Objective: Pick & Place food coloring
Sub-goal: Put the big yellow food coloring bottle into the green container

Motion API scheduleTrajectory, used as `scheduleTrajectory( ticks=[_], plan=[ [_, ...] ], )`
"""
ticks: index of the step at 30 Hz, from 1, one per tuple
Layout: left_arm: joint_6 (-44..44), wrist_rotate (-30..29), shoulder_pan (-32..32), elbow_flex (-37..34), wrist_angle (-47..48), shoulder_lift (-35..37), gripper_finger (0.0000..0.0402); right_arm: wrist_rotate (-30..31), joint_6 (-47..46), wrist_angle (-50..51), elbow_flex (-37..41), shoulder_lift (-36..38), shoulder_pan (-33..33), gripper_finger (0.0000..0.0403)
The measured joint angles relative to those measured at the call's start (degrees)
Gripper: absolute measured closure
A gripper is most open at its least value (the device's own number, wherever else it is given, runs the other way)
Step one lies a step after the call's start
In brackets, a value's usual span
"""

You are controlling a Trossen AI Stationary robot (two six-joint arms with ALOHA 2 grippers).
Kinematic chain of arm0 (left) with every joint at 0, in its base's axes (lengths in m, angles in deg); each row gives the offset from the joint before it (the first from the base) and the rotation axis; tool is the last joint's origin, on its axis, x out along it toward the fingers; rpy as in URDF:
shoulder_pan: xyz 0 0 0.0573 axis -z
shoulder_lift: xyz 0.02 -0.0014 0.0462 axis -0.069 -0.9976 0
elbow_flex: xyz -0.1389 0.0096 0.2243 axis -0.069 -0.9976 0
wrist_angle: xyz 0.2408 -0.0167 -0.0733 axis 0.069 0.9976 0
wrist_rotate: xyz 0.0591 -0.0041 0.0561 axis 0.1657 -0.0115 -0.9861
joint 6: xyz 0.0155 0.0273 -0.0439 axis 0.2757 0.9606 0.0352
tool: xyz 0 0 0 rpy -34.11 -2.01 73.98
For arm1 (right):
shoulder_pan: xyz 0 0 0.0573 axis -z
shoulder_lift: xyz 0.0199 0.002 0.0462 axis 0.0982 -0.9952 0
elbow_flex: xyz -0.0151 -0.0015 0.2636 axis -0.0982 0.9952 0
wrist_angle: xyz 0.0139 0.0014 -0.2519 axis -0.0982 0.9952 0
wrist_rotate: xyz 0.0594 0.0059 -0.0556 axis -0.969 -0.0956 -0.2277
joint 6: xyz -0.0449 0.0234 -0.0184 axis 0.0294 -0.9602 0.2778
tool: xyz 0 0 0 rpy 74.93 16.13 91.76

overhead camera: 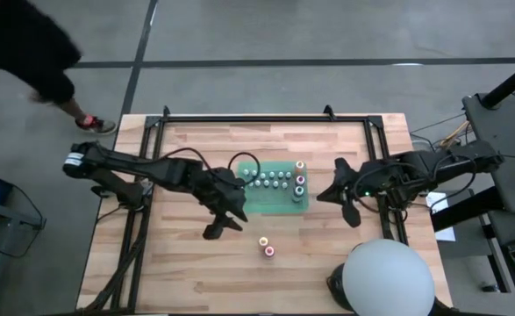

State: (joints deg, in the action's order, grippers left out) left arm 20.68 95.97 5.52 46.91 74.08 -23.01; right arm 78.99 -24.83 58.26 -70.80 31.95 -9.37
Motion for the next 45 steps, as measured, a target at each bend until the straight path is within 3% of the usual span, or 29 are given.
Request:
scheduleTrajectory(
  ticks=[4, 9, 31, 41, 45],
  plan=[
    [0.84, 2.30, 0.02, 0.00, 0.03, -0.51, 0.0275, 0.51, -1.93, -0.17, 2.69, 3.44, 0.02, 0.0394],
    [-0.90, 11.17, 0.02, 0.00, 0.02, -0.55, 0.0259, 0.61, -2.90, 0.04, 4.03, 5.22, 0.02, 0.0394],
    [-4.73, 10.36, -0.46, -0.18, -0.01, -0.38, 0.0255, 1.05, -3.17, -0.87, 4.03, 3.78, 0.04, 0.0394],
    [-0.17, 8.08, -0.36, -0.52, 0.05, -0.38, 0.0155, 1.99, -5.07, -0.93, 4.00, 3.37, 0.04, 0.0394],
    [4.54, 7.00, -0.11, -0.12, 0.05, -0.38, 0.0135, 1.99, -6.04, -0.90, 4.00, 3.37, 0.04, 0.0394]
  ],
)
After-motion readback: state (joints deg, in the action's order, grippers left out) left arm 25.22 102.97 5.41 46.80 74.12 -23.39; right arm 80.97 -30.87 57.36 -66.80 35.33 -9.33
